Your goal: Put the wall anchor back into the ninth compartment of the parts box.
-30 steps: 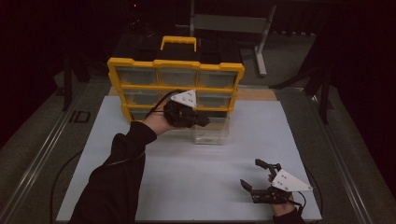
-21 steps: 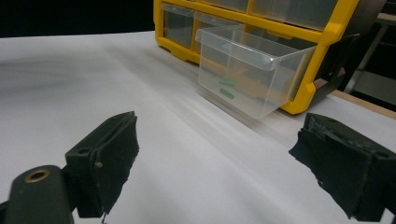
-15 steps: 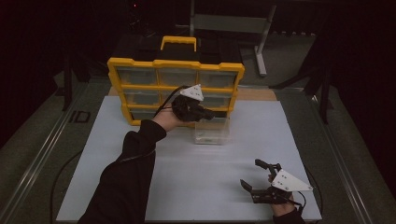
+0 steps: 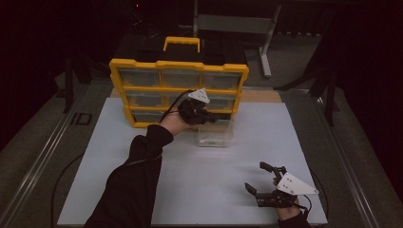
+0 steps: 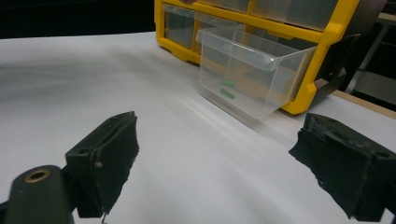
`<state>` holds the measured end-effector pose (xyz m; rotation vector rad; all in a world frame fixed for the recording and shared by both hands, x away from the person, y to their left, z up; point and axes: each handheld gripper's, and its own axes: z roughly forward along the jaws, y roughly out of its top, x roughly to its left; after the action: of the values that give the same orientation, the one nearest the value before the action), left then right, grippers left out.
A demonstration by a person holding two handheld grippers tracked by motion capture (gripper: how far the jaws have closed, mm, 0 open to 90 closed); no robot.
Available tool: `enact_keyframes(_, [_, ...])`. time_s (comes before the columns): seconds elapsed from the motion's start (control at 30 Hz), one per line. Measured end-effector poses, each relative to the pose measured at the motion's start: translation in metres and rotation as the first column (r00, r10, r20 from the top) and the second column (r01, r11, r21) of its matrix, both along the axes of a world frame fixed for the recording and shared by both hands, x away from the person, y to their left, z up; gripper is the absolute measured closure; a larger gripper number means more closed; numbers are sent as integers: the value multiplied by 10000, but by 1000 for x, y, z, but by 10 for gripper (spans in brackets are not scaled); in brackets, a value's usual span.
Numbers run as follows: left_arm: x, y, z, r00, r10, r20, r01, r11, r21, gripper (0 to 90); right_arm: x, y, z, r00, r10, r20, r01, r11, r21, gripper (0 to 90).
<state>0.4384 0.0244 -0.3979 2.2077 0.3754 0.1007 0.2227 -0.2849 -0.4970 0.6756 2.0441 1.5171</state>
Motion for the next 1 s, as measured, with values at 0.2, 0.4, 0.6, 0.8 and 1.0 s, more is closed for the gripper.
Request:
enact_keyframes(0.2, [1, -2, -7, 9995, 94, -314, -93, 10000, 28, 849, 0, 0, 0, 10000, -5, -13, 5, 10000, -62, 118])
enact_keyframes(0.4, [0, -3, -9, 9991, 300, -302, -297, 9995, 96, 734, 0, 0, 0, 10000, -8, -1, 8, 10000, -57, 118])
enact_keyframes(0.6, [-1, 5, -7, 9973, 526, -518, -530, 9986, -68, 537, 0, 0, 0, 10000, -24, -14, 24, 10000, -59, 118])
enact_keyframes(0.8, [-8, 10, -7, 9970, 418, -651, -416, 9991, 40, 357, 0, 1, 0, 10000, -33, -7, 33, 10000, -87, 118])
enact_keyframes(1.0, [-16, 18, -4, 9964, 291, -790, -317, 9990, -318, 75, 0, 0, 0, 10000, -65, -14, 65, 9999, -86, 118])
